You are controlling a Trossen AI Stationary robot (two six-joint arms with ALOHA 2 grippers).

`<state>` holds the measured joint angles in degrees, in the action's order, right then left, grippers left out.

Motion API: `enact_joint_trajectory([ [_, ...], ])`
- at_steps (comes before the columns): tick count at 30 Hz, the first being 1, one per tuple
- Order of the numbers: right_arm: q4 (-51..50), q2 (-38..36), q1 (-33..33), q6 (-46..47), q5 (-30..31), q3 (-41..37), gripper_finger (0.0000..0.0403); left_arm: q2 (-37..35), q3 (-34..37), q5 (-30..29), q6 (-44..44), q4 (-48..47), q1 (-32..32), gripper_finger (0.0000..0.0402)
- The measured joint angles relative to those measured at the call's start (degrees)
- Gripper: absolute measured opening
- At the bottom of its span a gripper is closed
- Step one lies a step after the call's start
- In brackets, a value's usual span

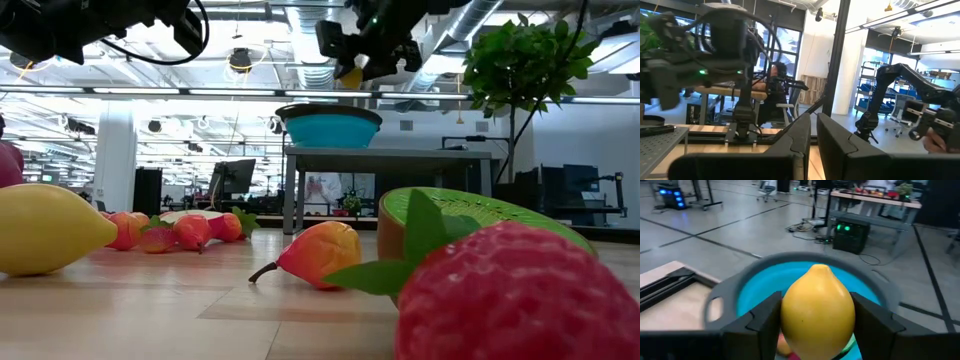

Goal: Pick & Place Fruit
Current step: Put the right lemon into the strainer bowl

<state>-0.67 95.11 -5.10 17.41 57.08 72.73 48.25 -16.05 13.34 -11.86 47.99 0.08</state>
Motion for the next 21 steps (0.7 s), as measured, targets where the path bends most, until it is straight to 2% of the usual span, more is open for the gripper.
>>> enact_joint_trajectory([
  [8,0.14,0.73,-3.62,2.01,-0.25,0.07,0.0192,0.00,0.00,0.00,0.00,0.00,0.00,0.0026],
  [14,0.88,3.24,-5.69,2.14,-6.36,-0.06,0.0192,0.00,0.00,0.00,-0.01,0.00,-0.01,0.0026],
  [16,1.17,4.15,-6.04,2.12,-6.42,-0.02,0.0194,0.00,0.00,0.00,-0.01,0.00,-0.01,0.0026],
  [18,1.08,4.64,-6.07,2.14,-6.25,-0.02,0.0220,0.00,0.00,0.00,-0.01,-0.01,-0.01,0.0026],
  [21,1.35,4.61,-6.39,2.14,-6.22,-0.01,0.0284,0.00,0.00,0.00,-0.01,0.01,0.00,0.0026],
])
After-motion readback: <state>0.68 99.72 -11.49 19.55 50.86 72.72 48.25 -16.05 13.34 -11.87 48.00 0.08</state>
